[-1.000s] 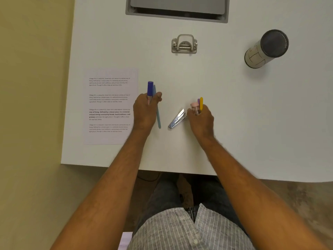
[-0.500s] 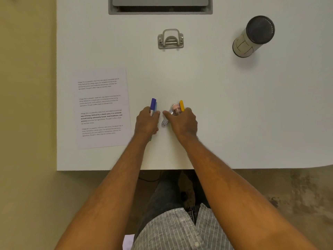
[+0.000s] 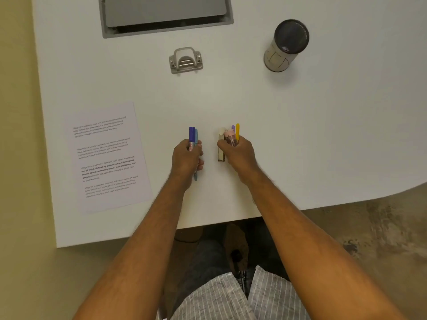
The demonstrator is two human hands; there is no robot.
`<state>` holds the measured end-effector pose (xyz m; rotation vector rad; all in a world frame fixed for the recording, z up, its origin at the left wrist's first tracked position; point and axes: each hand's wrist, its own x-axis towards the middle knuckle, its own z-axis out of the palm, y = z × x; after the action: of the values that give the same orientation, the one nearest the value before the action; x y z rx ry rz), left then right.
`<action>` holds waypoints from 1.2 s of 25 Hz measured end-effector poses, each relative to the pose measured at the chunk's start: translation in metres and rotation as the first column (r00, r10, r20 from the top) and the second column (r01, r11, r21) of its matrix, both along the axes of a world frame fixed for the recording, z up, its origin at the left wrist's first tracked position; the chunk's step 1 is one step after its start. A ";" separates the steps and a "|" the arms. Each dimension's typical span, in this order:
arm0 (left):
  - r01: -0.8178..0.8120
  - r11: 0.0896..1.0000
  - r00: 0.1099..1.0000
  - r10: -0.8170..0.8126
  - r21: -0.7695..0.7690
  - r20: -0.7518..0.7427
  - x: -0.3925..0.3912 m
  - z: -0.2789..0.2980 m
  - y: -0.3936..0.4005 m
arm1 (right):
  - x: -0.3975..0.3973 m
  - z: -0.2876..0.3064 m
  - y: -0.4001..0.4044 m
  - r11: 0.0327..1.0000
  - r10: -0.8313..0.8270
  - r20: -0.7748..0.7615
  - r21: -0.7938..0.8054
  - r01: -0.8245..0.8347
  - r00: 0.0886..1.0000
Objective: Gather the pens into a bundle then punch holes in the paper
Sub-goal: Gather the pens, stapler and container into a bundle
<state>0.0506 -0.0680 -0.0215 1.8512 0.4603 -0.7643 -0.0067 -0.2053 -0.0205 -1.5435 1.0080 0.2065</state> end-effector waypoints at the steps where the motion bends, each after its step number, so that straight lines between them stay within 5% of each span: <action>1: 0.002 0.999 1.000 -0.002 -0.034 -0.010 0.001 0.001 -0.014 | -0.001 0.004 -0.014 0.996 -0.056 0.019 0.074 0.054 0.998; 5: 0.005 0.992 0.999 -0.010 -0.126 -0.041 0.006 0.006 -0.073 | -0.002 0.014 -0.074 0.941 -0.199 0.035 0.285 0.181 0.979; 9: -0.011 0.981 0.994 -0.010 -0.195 -0.107 0.009 0.008 -0.141 | -0.004 0.016 -0.138 0.907 -0.326 0.041 0.296 0.300 0.944; 15: -0.006 0.978 0.987 -0.028 -0.210 -0.159 0.010 0.002 -0.244 | 0.001 0.004 -0.220 0.980 -0.141 -0.057 -0.149 0.131 0.988; 20: 0.144 0.988 0.987 -0.147 -0.052 -0.058 0.013 -0.010 -0.298 | 0.005 -0.015 -0.252 0.890 -0.014 -0.168 -0.451 -0.065 0.986; 30: 0.439 0.857 0.882 -0.468 0.269 0.052 0.027 -0.025 -0.323 | 0.006 -0.031 -0.256 0.772 -0.019 -0.233 -0.622 -0.134 0.972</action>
<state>0.0772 -0.3913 -0.0460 2.2690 0.0329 -0.9373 -0.0002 -0.4616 -0.0511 -2.2130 1.2944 0.0826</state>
